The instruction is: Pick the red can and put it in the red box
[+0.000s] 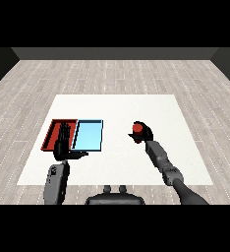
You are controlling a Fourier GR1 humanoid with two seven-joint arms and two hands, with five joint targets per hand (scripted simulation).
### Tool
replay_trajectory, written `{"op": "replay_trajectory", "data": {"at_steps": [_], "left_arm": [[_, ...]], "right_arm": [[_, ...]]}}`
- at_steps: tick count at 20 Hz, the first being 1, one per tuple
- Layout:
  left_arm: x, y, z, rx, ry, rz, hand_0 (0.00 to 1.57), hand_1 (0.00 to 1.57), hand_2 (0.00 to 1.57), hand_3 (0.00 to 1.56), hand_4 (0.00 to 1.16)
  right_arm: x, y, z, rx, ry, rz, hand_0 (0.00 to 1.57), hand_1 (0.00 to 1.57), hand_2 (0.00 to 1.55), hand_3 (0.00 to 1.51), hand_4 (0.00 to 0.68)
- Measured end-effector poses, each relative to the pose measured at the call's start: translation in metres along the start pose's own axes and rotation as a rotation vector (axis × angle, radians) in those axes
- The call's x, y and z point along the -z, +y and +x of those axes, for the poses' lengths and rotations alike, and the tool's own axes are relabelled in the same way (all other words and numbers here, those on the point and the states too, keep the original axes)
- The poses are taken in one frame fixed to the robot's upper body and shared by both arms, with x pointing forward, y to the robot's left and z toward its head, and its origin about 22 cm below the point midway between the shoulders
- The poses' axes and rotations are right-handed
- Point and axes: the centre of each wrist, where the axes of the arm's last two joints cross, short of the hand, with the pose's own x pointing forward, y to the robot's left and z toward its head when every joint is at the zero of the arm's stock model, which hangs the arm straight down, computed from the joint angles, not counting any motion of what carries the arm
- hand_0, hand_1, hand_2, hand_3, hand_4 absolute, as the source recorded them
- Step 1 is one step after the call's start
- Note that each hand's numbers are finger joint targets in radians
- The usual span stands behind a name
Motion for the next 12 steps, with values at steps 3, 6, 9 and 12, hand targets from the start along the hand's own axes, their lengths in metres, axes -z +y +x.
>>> {"op": "replay_trajectory", "data": {"at_steps": [3, 6, 9, 12], "left_arm": [[-0.005, 0.0, -0.003, -0.001, -0.004, -0.003, 0.0, 0.0, 0.0, 0.0, 0.0], [-0.007, -0.001, -0.003, 0.001, -0.002, -0.006, 0.0, 0.0, 0.0, 0.0, 0.0], [-0.007, -0.006, -0.004, 0.001, 0.004, -0.011, 0.0, 0.0, 0.0, 0.0, 0.0], [-0.01, -0.01, -0.005, -0.011, 0.008, -0.021, 0.0, 0.0, 0.0, 0.0, 0.0]], "right_arm": [[-0.003, -0.004, -0.001, -0.028, -0.009, -0.017, 1.47, 1.47, 1.45, 1.4, 0.589], [0.003, -0.004, 0.006, -0.052, -0.012, -0.023, 1.48, 1.48, 1.44, 1.39, 0.598], [0.008, 0.0, 0.011, -0.077, -0.022, -0.013, 1.44, 1.44, 1.43, 1.37, 0.599], [0.009, 0.0, 0.014, -0.099, -0.047, 0.003, 1.44, 1.44, 1.43, 1.37, 0.615]]}}
